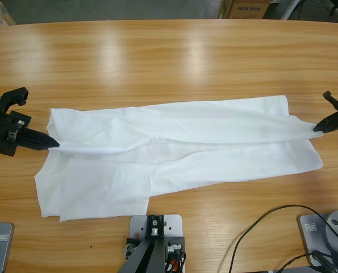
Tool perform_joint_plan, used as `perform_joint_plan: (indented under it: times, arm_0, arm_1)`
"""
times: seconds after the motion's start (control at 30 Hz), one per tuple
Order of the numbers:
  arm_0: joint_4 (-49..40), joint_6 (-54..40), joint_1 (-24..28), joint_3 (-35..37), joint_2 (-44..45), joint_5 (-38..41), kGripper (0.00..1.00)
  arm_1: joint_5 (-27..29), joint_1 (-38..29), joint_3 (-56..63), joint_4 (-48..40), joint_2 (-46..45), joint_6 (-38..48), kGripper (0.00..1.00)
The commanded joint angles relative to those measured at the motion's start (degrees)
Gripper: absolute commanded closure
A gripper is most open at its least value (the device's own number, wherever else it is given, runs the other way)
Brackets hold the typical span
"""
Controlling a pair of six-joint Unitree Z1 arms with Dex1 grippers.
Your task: Fold clothes
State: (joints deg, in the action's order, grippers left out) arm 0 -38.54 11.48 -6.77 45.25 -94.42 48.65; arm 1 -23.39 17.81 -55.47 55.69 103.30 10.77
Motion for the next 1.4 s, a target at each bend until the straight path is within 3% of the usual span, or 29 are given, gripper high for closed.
perform_joint_plan:
  times: [0.03, 0.2, 0.27, 0.37, 0.53, 1.27, 1.3, 1.33, 1.37, 1.4]
  arm_0:
    - [-0.6, -1.4, -1.5, -2.1, -3.5, 1.0, 1.0]
    - [-0.6, -1.4, -2.1, -1.7, -3.4, 1.2, 1.0]
    - [-0.6, -1.5, -2.5, -1.8, -3.2, 2.1, 1.0]
    - [-0.7, -1.4, -3.3, -1.9, -2.1, 2.1, 1.0]
    - [-0.5, -1.2, -4.8, -0.8, 0.2, -1.1, 1.0]
    - [-5.8, 2.0, -11.9, -3.6, -0.8, -1.4, 1.0]
    - [-5.8, 2.3, -11.9, -3.5, -0.7, -1.6, 0.905]
    - [-5.8, 2.4, -11.8, -3.2, -0.5, -2.0, 0.361]
    - [-5.7, 2.3, -11.8, -2.6, 0.0, -2.7, 0.047]
    - [-5.8, 2.3, -11.7, -1.8, 0.9, -3.9, 0.002]
  arm_1:
    - [4.8, 0.9, -0.9, 2.6, 3.7, 1.8, 0.005]
    - [7.1, 0.9, -1.0, 3.4, -0.9, 3.1, 0.0]
    - [4.4, 0.9, -0.8, 2.2, -6.0, 1.0, 0.0]
    - [-5.4, -1.4, -0.8, 1.0, -12.0, -4.9, 0.0]
    - [-7.1, -7.3, -0.4, -2.1, -17.2, -8.2, 0.0]
    - [-6.3, -8.7, 1.6, -5.5, -13.3, -8.3, 0.0]
    - [-6.3, -8.7, 1.5, -5.5, -13.3, -8.3, 0.0]
    - [-6.3, -8.7, 1.5, -5.4, -13.4, -8.3, 0.0]
    - [-6.3, -8.7, 1.6, -5.4, -13.4, -8.3, 0.0]
    - [-6.3, -8.7, 1.6, -5.4, -13.4, -8.3, 0.0]
